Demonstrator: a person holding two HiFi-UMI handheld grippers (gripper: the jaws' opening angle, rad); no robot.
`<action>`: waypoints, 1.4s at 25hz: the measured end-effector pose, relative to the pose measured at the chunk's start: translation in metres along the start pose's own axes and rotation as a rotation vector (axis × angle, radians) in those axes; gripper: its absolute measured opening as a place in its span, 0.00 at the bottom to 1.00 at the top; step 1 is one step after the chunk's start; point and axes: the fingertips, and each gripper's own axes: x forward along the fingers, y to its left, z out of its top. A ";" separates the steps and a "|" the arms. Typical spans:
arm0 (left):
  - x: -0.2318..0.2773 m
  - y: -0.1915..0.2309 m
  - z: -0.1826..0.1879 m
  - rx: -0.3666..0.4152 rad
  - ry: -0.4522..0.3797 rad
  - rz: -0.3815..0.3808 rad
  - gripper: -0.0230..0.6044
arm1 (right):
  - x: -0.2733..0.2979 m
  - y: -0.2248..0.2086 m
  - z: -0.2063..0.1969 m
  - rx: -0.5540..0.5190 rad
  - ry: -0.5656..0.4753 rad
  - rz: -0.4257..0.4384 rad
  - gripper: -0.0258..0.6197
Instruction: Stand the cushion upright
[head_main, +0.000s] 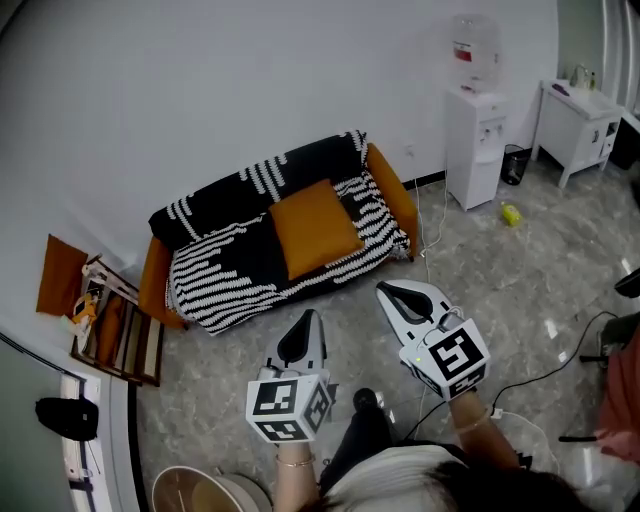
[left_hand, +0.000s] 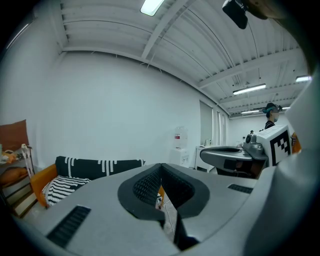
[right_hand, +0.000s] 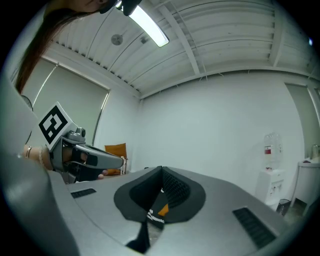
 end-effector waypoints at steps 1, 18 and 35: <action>0.006 0.009 0.002 -0.001 0.000 0.000 0.07 | 0.010 -0.004 0.000 0.000 -0.001 -0.007 0.05; 0.119 0.162 0.030 -0.021 -0.009 -0.044 0.07 | 0.186 -0.051 0.003 0.025 0.016 -0.105 0.05; 0.209 0.232 0.011 -0.064 0.026 -0.090 0.07 | 0.280 -0.098 -0.036 0.028 0.095 -0.131 0.09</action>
